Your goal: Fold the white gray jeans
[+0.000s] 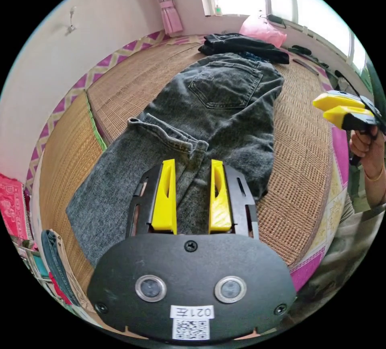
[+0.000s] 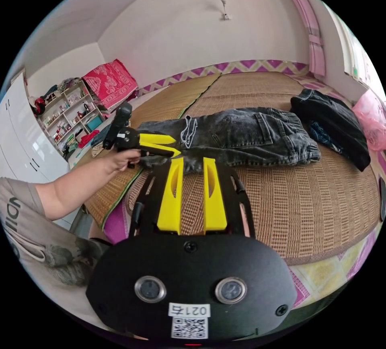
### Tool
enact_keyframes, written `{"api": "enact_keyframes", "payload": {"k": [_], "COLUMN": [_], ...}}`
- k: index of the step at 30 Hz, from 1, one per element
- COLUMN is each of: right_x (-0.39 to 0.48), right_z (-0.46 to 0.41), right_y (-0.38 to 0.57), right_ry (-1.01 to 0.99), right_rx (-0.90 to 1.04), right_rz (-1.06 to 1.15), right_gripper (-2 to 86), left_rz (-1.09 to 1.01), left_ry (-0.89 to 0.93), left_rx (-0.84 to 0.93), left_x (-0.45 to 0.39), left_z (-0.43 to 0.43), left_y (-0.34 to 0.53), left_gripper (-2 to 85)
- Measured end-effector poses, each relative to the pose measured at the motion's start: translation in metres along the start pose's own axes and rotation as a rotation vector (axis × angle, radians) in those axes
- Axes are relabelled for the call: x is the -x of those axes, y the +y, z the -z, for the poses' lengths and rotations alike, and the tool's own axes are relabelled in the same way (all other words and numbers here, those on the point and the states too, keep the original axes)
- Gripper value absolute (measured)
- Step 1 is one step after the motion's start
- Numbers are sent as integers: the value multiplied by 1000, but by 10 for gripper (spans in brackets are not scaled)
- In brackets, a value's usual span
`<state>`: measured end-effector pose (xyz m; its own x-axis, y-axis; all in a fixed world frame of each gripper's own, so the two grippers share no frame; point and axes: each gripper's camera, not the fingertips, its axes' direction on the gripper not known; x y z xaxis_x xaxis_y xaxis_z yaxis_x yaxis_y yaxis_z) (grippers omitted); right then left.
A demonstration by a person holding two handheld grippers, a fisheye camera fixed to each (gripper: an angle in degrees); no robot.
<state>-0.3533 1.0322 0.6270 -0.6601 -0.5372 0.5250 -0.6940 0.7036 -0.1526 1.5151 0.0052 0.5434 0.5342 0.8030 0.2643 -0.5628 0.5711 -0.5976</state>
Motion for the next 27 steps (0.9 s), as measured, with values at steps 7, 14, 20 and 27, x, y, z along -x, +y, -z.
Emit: {"api": "enact_keyframes", "payload": {"k": [7,14,20,27], "right_x": [-19,-37,-54,-77], "right_z": [14,31,45,48], "right_y": [24,37,45,53], "right_ry": [-79,-117,-144,-165], "right_rx": [-6,-27,-48,-33], "right_rz": [-65,-108,-136,-157], "right_gripper": [76,64,57,54], "left_rz": [150,421,409,215], "left_ry": [150,547,598,271], "left_rx": [-38,-164,-185,-67], "left_x": [45,138,163,133], "left_z": [-11,-33,-46,-37], "left_y": [-14,22,37,10], "left_gripper": [71,12,26,40]}}
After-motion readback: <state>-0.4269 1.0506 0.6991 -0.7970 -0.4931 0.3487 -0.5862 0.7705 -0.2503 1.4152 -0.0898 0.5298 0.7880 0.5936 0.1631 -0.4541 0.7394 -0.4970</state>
